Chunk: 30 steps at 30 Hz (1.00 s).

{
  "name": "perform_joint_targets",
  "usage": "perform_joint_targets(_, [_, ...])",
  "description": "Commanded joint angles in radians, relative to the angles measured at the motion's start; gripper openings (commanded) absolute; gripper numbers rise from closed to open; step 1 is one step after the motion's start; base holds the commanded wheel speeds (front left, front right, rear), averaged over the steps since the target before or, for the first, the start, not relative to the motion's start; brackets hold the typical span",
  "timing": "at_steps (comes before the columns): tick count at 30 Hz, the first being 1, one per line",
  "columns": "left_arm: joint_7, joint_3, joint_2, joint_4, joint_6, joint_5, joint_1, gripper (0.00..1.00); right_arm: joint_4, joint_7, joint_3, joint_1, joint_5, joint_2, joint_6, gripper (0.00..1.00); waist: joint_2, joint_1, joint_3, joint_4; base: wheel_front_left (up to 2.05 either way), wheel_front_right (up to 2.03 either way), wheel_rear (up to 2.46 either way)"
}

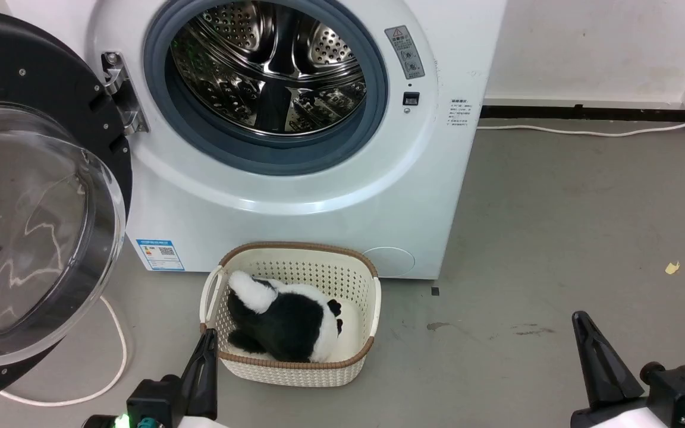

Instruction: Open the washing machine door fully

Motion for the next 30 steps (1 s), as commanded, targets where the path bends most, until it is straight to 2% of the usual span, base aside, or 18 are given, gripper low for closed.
perform_joint_targets(1, [0.006, 0.004, -0.005, -0.005, -0.001, 0.005, -0.018, 0.0, 0.002, 0.006, 0.002, -0.012, -0.008, 0.002, 0.0, 0.0, 0.0, 0.0, 0.0, 0.0, 0.0, 0.0, 0.0])
perform_joint_targets(30, [0.065, 0.03, -0.011, -0.028, -0.007, 0.036, -0.037, 0.0, 0.005, 0.066, 0.021, -0.039, -0.022, 0.003, 0.0, 0.0, 0.0, 0.0, 0.002, -0.011, 0.0, 0.0, 0.0])
